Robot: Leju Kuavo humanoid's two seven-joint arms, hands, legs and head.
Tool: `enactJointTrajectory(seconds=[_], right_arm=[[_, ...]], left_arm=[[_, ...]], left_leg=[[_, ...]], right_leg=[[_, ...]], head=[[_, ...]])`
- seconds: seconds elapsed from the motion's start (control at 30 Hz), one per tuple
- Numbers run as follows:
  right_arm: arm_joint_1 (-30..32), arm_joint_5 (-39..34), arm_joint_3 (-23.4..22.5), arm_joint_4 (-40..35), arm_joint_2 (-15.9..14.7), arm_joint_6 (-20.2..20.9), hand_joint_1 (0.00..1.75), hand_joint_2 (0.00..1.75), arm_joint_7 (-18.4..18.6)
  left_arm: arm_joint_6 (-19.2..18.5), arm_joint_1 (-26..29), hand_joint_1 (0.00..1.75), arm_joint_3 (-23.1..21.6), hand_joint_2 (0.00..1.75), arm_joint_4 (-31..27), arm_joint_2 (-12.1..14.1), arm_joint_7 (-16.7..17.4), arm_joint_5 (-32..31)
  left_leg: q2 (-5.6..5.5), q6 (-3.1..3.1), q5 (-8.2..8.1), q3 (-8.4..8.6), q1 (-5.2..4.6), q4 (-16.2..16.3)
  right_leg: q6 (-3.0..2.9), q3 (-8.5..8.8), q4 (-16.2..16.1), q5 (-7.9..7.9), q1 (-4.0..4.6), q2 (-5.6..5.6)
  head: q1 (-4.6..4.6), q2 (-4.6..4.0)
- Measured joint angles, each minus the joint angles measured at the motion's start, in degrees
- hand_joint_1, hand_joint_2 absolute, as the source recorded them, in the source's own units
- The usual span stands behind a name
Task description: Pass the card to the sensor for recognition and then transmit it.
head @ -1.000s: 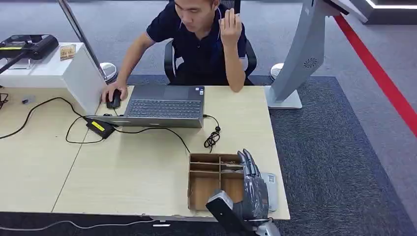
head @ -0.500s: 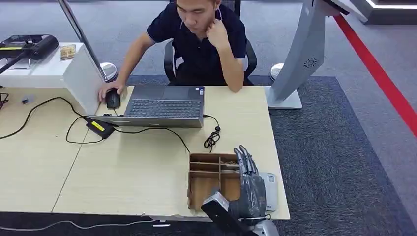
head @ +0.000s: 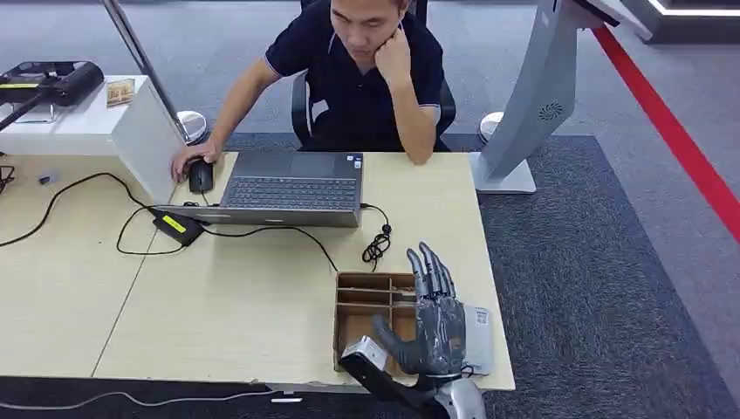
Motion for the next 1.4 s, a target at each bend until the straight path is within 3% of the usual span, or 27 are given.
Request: enactJointTrajectory(seconds=[0.63, 1.4], right_arm=[[0.02, 1.74, -2.34, 4.43, 1.51, 0.0, 0.0, 1.75, 2.84], [0.35, 4.87, -8.28, 11.32, 2.47, -0.02, 0.0, 1.75, 2.8]], left_arm=[[-0.02, -0.01, 0.0, 0.0, 0.0, 0.0, 0.0, 0.0, 0.0], [-0.24, -0.01, 0.0, 0.0, 0.0, 0.0, 0.02, -0.07, 0.39]], left_leg=[[0.0, 0.0, 0.0, 0.02, 0.0, 0.0], [0.0, 0.0, 0.0, 0.03, 0.0, 0.0]], right_leg=[[0.0, -0.01, 0.0, 0.0, 0.0, 0.0], [0.0, -0.01, 0.0, 0.0, 0.0, 0.0]], head=[[0.0, 0.0], [0.0, 0.0]])
